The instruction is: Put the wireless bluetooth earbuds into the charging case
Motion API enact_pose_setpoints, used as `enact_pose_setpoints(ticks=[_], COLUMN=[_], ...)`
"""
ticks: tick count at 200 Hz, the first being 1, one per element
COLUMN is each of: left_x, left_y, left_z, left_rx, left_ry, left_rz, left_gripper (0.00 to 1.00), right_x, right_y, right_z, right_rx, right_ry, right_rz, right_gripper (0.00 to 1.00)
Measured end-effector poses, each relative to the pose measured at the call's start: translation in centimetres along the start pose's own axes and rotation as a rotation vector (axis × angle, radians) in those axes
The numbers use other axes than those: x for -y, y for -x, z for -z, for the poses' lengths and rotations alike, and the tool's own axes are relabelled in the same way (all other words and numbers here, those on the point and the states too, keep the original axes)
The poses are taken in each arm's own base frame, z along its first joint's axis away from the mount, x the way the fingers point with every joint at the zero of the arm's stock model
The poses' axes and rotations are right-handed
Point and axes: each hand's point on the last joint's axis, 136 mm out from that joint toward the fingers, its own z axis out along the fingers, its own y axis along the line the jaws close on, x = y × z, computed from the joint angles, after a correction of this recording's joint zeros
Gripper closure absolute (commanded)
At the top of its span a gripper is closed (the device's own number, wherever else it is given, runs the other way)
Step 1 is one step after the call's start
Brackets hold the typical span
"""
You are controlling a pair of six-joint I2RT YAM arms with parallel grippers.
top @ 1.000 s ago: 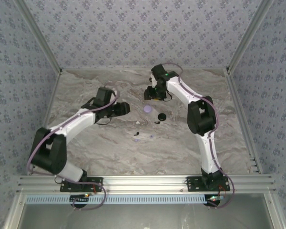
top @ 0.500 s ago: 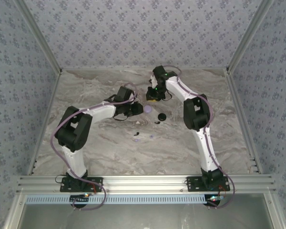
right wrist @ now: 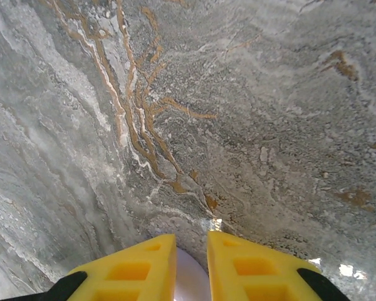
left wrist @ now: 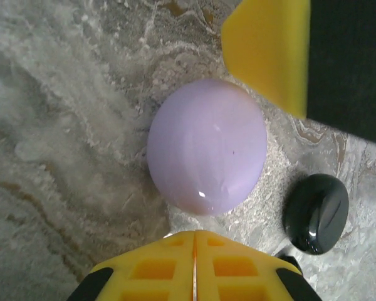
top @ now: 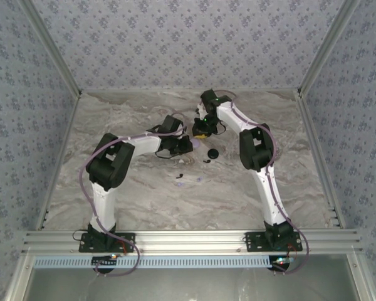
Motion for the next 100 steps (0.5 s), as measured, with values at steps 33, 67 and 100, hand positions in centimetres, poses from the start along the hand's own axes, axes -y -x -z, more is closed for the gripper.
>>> enact_pose_setpoints(ticks=[33, 67, 100], left_x=[-0.2, -0.9, -1.4], left_y=[0.2, 0.3, 1.1], left_z=[-0.4, -0.4, -0.1], left_rx=[-0.007, -0.011, 0.016], left_ry=[0.022, 0.074, 0.116], left_rz=[0.006, 0.019, 0.021], left_gripper=[0.92, 0.92, 0.91], right_x=[0.5, 1.7, 2.2], right_y=[-0.3, -1.2, -2.8], right_z=[-0.2, 0.0, 0.5], right_rx=[-0.009, -0.017, -0.041], right_ry=[-0.015, -0.048, -0.071], right_rz=[0.014, 0.010, 0.005], right_gripper=[0.80, 0.80, 0.80])
